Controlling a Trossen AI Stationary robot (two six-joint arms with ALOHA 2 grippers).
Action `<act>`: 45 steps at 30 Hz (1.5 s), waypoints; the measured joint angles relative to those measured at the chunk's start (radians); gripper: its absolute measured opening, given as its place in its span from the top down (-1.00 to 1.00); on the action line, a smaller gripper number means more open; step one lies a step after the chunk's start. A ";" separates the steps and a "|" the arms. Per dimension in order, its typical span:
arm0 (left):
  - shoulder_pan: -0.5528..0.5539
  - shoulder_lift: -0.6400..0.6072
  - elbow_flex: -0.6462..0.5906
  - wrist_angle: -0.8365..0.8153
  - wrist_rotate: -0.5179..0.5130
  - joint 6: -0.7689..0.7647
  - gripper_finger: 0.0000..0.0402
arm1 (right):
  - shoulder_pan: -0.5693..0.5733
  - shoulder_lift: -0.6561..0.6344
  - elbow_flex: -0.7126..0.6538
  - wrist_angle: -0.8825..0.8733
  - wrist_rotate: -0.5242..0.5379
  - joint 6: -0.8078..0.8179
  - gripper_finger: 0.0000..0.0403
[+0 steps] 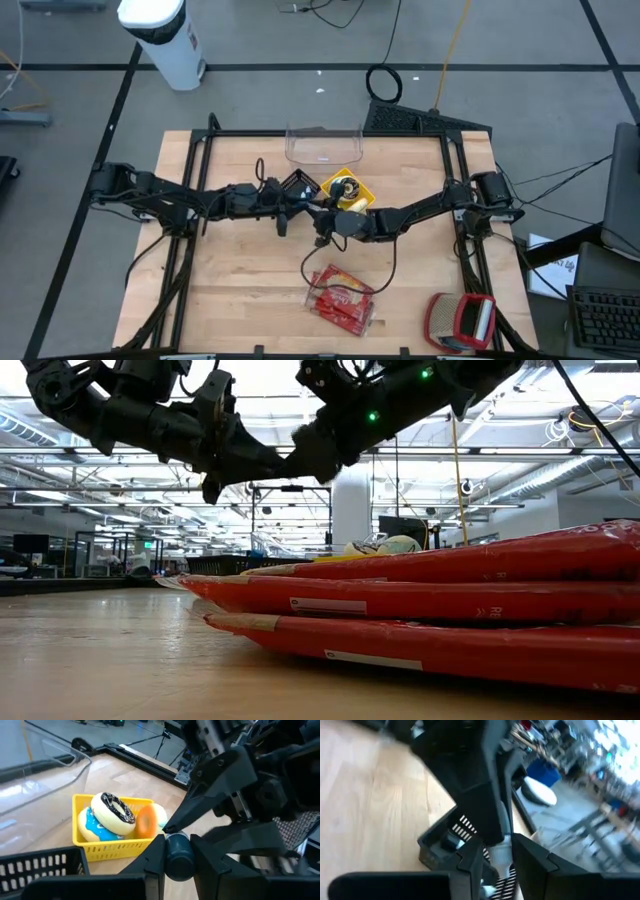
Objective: Pick & Place Food Item
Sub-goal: Put the blue bottle into the black bin, then put the top red bag into the transparent bin
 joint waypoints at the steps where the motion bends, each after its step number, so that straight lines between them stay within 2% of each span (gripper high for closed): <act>1: 0.004 -0.004 0.000 -0.006 -0.001 0.006 0.67 | 0.002 -0.008 0.000 -0.013 0.003 0.051 0.55; 5: 0.024 -0.012 -0.002 -0.073 -0.087 0.028 0.65 | 0.016 -0.056 0.003 -0.103 -0.023 0.186 0.45; 8: 0.040 -0.027 -0.001 -0.153 -0.095 0.027 0.69 | 0.031 -0.100 -0.028 -0.168 -0.028 0.230 0.39; 17: 0.060 -0.027 -0.002 -0.325 -0.099 -0.006 0.67 | 0.037 -0.229 -0.153 -0.126 -0.058 0.274 0.38; 24: 0.062 -0.028 -0.002 -0.423 -0.115 -0.012 0.68 | 0.037 -0.270 -0.276 0.068 -0.061 0.263 0.41; 28: 0.072 -0.028 -0.002 -0.439 -0.114 -0.032 0.56 | 0.035 -0.271 -0.301 0.146 -0.058 0.245 0.39; 36: 0.071 -0.028 -0.002 -0.441 -0.117 -0.033 0.33 | 0.035 -0.270 -0.304 0.142 -0.060 0.264 0.40; 41: 0.071 -0.028 -0.002 -0.443 -0.181 -0.038 0.25 | 0.044 -0.270 -0.304 0.143 -0.065 0.268 0.38; 43: 0.071 -0.028 -0.002 -0.443 -0.182 -0.038 0.24 | 0.054 -0.270 -0.304 0.153 -0.117 0.266 0.38; 45: 0.071 -0.028 -0.002 -0.443 -0.182 -0.040 0.24 | 0.071 -0.270 -0.304 0.172 -0.215 0.267 0.39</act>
